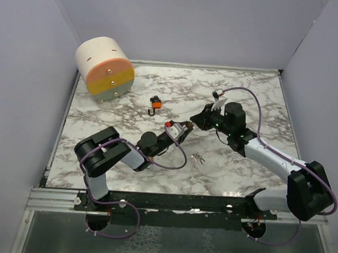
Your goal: Unlock with the key
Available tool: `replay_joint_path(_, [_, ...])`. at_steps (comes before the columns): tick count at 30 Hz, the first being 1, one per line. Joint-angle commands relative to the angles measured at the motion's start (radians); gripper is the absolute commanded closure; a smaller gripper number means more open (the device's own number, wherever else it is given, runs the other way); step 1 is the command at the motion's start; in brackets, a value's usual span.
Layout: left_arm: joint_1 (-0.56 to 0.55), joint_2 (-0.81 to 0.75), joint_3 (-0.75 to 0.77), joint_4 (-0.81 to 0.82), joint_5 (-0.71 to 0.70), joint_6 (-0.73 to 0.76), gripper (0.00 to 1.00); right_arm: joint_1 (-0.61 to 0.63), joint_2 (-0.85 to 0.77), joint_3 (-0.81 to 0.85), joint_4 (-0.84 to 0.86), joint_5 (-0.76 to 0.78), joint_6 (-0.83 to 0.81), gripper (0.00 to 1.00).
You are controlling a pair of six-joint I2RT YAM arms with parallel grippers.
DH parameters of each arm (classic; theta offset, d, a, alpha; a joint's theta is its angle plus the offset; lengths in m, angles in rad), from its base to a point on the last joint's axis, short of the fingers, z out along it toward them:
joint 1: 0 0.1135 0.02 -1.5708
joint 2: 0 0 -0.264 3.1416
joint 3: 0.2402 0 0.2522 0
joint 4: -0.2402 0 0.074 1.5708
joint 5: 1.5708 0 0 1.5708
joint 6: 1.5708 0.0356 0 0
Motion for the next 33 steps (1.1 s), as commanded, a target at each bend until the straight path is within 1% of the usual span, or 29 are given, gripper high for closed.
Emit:
replay_joint_path(1, [-0.004, -0.034, 0.05, 0.011, -0.014, 0.003, 1.0, 0.016, -0.022, -0.014, -0.002, 0.025, -0.012, 0.99])
replay_joint_path(8, [-0.005, -0.068, 0.122, -0.13, -0.002, -0.006, 1.0, 0.026, -0.011, -0.013, 0.0, 0.041, -0.026, 0.99])
replay_joint_path(11, [-0.004, -0.104, 0.139, -0.153, 0.013, -0.008, 1.0, 0.026, -0.006, -0.013, 0.003, 0.042, -0.035, 0.99])
replay_joint_path(16, [0.004, -0.125, 0.131, -0.117, 0.052, -0.009, 1.0, 0.026, -0.009, -0.029, 0.02, 0.035, -0.039, 0.99])
replay_joint_path(19, [0.007, -0.128, 0.12, -0.079, 0.059, -0.006, 1.0, 0.026, -0.002, -0.033, 0.038, -0.008, -0.023, 0.99])
replay_joint_path(23, [0.009, -0.12, 0.08, 0.073, 0.071, 0.017, 1.0, 0.026, 0.012, -0.039, 0.071, -0.044, 0.032, 0.99])
replay_joint_path(25, [0.009, -0.115, 0.07, 0.114, 0.079, 0.028, 1.0, 0.026, 0.018, -0.04, 0.084, -0.055, 0.046, 0.99])
replay_joint_path(33, [0.009, -0.118, 0.081, 0.137, 0.118, 0.065, 1.0, 0.026, 0.041, -0.018, 0.075, -0.094, 0.071, 0.99])
